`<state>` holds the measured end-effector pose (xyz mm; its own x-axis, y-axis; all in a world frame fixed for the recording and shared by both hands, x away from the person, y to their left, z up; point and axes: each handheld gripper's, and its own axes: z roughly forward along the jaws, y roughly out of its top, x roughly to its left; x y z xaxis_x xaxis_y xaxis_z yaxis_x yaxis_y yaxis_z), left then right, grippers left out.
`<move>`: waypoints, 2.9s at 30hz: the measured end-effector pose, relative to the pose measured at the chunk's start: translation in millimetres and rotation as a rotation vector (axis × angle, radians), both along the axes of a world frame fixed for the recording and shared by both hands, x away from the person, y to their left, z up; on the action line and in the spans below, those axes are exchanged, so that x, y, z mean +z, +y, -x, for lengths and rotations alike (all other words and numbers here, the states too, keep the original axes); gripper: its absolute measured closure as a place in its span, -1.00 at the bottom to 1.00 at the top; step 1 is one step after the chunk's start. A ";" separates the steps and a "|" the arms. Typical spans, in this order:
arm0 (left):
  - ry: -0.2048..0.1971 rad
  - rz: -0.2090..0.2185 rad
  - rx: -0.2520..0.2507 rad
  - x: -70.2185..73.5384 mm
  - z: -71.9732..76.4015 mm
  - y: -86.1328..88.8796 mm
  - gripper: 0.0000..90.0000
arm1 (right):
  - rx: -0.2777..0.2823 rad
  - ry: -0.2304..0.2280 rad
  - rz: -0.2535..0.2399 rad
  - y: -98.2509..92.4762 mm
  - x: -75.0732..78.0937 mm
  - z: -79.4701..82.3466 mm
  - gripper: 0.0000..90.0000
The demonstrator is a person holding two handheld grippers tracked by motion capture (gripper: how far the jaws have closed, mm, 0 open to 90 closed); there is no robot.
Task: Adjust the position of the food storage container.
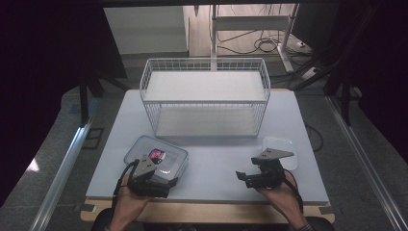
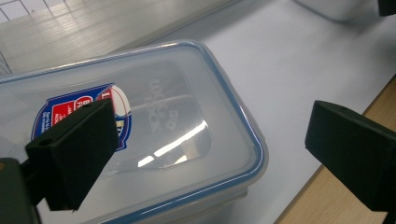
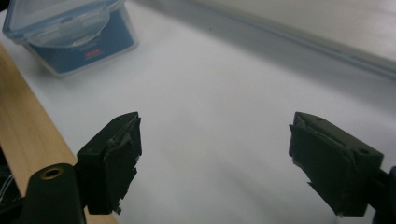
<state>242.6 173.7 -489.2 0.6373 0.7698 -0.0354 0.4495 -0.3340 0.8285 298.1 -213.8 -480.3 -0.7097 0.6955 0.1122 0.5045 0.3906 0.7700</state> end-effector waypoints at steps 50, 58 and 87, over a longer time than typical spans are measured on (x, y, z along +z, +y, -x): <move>-0.025 0.023 0.034 0.1 -6.8 17.3 -0.42 | -0.252 -0.040 0.232 -55.9 6.4 -42.1 0.98; -0.035 0.041 0.141 12.1 -27.4 53.6 0.72 | -0.212 -0.055 0.187 -48.7 7.4 -37.2 0.94; 0.219 0.000 0.256 -41.5 -52.2 113.0 1.00 | -0.071 -0.009 0.134 -21.3 1.2 -21.0 0.38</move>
<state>294.9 286.7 -530.7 0.4002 0.9040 -0.1504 0.6865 -0.1870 0.7027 319.1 -235.1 -479.1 -0.6587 0.7523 0.0085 0.5277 0.4539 0.7180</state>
